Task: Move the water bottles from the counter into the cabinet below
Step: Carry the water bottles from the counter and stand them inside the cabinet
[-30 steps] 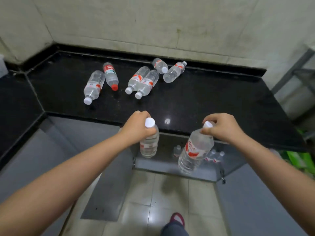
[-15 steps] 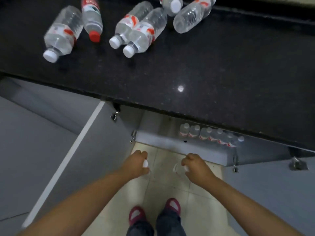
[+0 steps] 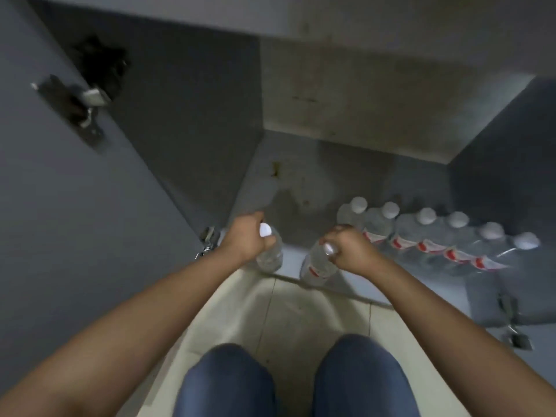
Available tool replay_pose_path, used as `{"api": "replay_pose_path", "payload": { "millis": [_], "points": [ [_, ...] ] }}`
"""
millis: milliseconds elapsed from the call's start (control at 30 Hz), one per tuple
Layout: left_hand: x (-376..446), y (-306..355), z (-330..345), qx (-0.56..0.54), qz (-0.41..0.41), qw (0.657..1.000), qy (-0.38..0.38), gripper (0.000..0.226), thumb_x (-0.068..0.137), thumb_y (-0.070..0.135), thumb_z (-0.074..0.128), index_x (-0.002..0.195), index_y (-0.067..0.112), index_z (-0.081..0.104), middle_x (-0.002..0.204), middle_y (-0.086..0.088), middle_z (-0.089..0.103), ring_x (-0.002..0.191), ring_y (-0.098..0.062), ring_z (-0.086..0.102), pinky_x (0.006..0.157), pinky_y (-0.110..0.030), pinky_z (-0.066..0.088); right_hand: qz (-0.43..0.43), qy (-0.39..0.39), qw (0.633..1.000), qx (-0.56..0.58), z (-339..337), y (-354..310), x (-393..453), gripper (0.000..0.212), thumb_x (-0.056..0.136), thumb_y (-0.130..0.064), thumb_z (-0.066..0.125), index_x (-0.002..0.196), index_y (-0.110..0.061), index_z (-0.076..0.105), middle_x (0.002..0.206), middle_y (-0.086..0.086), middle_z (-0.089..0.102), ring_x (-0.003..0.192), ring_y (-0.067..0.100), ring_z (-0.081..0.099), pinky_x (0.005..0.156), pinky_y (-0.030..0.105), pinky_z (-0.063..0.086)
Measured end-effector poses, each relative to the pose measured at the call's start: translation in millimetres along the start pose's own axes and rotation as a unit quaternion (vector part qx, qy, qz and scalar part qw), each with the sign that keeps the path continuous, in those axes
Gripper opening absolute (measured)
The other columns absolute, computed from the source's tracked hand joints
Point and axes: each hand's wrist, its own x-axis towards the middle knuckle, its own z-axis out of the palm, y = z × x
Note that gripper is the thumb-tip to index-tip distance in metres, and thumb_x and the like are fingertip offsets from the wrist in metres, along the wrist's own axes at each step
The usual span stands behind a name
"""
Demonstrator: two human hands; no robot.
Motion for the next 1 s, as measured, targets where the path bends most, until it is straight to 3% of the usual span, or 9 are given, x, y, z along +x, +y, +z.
{"api": "replay_pose_path", "payload": {
  "millis": [200, 300, 433, 533, 600, 733, 900, 1000],
  "points": [
    [37, -14, 24, 0.049, -0.004, 0.999, 0.016, 0.039, 0.089, 0.02, 0.057, 0.119, -0.004, 0.051, 0.125, -0.026, 0.054, 0.112, -0.039, 0.055, 0.089, -0.035, 0.045, 0.051, 0.009, 0.999, -0.01, 20, 9, 24, 0.034, 0.083, 0.001, 0.052, 0.116, 0.002, 0.06, 0.129, 0.02, 0.057, 0.121, 0.029, 0.052, 0.098, 0.029, 0.04],
    [40, -18, 25, 0.104, 0.008, 0.994, 0.017, 0.048, 0.096, 0.016, 0.044, 0.139, 0.0, 0.03, 0.139, -0.024, 0.04, 0.123, -0.039, 0.047, 0.1, -0.04, 0.041, 0.049, 0.001, 0.999, 0.005, 23, 2, 23, 0.05, 0.087, 0.004, 0.049, 0.136, -0.006, 0.046, 0.154, 0.012, 0.032, 0.14, 0.024, 0.035, 0.115, 0.026, 0.029],
    [49, -18, 24, 0.139, 0.046, 0.988, -0.041, 0.059, 0.1, 0.011, 0.035, 0.149, 0.004, 0.003, 0.157, -0.017, 0.013, 0.139, -0.034, 0.033, 0.111, -0.037, 0.031, 0.047, -0.009, 0.999, 0.007, 19, 4, 23, 0.051, 0.087, 0.004, 0.049, 0.137, -0.008, 0.045, 0.151, 0.009, 0.037, 0.137, 0.024, 0.039, 0.113, 0.026, 0.031],
    [52, -16, 20, 0.188, 0.036, 0.981, -0.041, 0.057, 0.1, 0.02, 0.037, 0.148, 0.004, 0.01, 0.146, -0.022, 0.035, 0.124, -0.04, 0.049, 0.096, -0.045, 0.044, 0.045, 0.007, 0.999, 0.02, 21, 6, 20, 0.05, 0.088, 0.002, 0.051, 0.136, -0.009, 0.046, 0.15, 0.009, 0.039, 0.136, 0.023, 0.041, 0.113, 0.026, 0.031],
    [49, -14, 16, 0.21, 0.027, 0.977, -0.021, 0.048, 0.099, 0.026, 0.04, 0.138, -0.001, 0.031, 0.132, -0.023, 0.052, 0.117, -0.04, 0.055, 0.09, -0.043, 0.047, 0.049, 0.003, 0.999, 0.02, 23, 6, 16, 0.052, 0.09, -0.003, 0.052, 0.14, -0.011, 0.041, 0.154, 0.009, 0.032, 0.14, 0.022, 0.034, 0.115, 0.025, 0.026],
    [41, -5, 13, 0.208, 0.006, 0.978, 0.016, 0.043, 0.098, 0.035, 0.041, 0.116, -0.002, 0.054, 0.121, -0.02, 0.062, 0.112, -0.035, 0.059, 0.088, -0.037, 0.049, 0.058, 0.012, 0.997, 0.04, 23, 4, 14, 0.051, 0.093, -0.014, 0.053, 0.142, -0.013, 0.038, 0.157, 0.005, 0.025, 0.143, 0.019, 0.03, 0.115, 0.023, 0.023],
    [39, 0, 16, 0.172, -0.021, 0.985, 0.024, 0.045, 0.098, 0.04, 0.041, 0.111, 0.001, 0.059, 0.118, -0.019, 0.063, 0.109, -0.033, 0.06, 0.081, -0.034, 0.048, 0.083, 0.03, 0.994, 0.057, 23, -1, 13, 0.046, 0.096, -0.013, 0.049, 0.141, -0.014, 0.041, 0.157, 0.004, 0.026, 0.141, 0.021, 0.034, 0.114, 0.026, 0.028],
    [41, -2, 18, 0.177, -0.026, 0.984, 0.013, 0.057, 0.097, 0.042, 0.039, 0.134, -0.002, 0.039, 0.138, -0.022, 0.048, 0.127, -0.033, 0.048, 0.097, -0.038, 0.044, 0.106, 0.032, 0.994, -0.001, 23, -8, 11, 0.045, 0.096, -0.021, 0.047, 0.141, -0.017, 0.041, 0.158, 0.002, 0.025, 0.136, 0.023, 0.041, 0.107, 0.031, 0.039]
  ]
}}
